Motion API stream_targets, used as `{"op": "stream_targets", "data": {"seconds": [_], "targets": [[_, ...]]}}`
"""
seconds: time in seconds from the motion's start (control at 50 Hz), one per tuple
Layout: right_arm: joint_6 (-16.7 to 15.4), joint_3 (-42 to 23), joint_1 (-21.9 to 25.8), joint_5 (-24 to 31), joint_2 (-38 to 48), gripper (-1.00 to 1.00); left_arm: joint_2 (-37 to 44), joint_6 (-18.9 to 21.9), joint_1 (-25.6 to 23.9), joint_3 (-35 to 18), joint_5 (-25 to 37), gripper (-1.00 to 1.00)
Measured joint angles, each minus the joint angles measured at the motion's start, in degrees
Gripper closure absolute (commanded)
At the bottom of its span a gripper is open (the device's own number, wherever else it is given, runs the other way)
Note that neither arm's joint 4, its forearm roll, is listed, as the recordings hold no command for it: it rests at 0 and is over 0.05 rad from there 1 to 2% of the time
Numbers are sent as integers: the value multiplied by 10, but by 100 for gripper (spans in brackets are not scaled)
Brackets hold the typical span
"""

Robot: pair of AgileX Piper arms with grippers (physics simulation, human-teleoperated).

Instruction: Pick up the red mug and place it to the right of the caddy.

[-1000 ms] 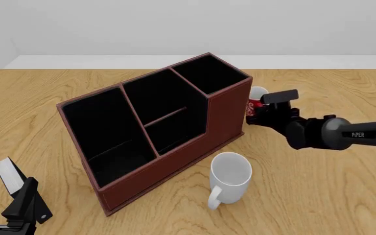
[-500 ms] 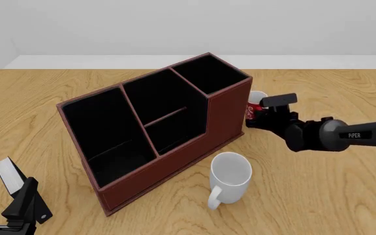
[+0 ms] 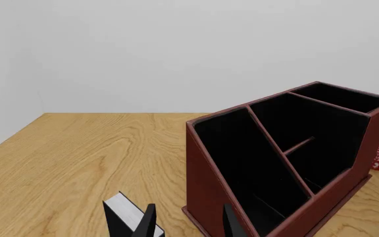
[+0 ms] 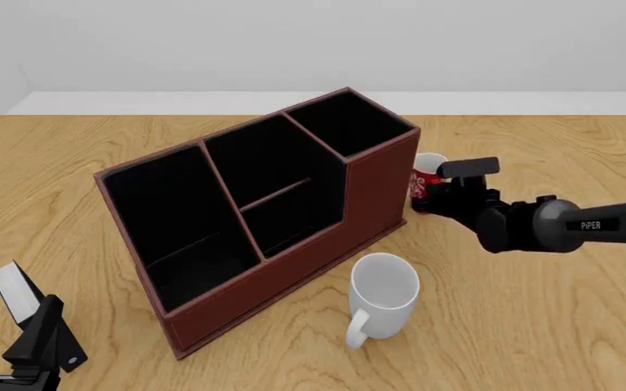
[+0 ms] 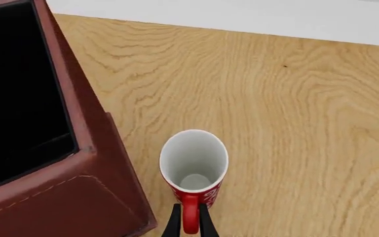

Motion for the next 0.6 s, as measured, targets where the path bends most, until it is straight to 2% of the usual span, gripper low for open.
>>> {"op": "stream_targets", "data": {"seconds": [0.46, 0.48, 0.6], "targets": [[16, 0, -3, -6, 3, 100, 0, 0, 0, 0, 0, -100], [16, 0, -3, -7, 3, -100, 0, 0, 0, 0, 0, -100], [31, 5, 2, -9, 7, -100, 0, 0, 0, 0, 0, -100]]}}
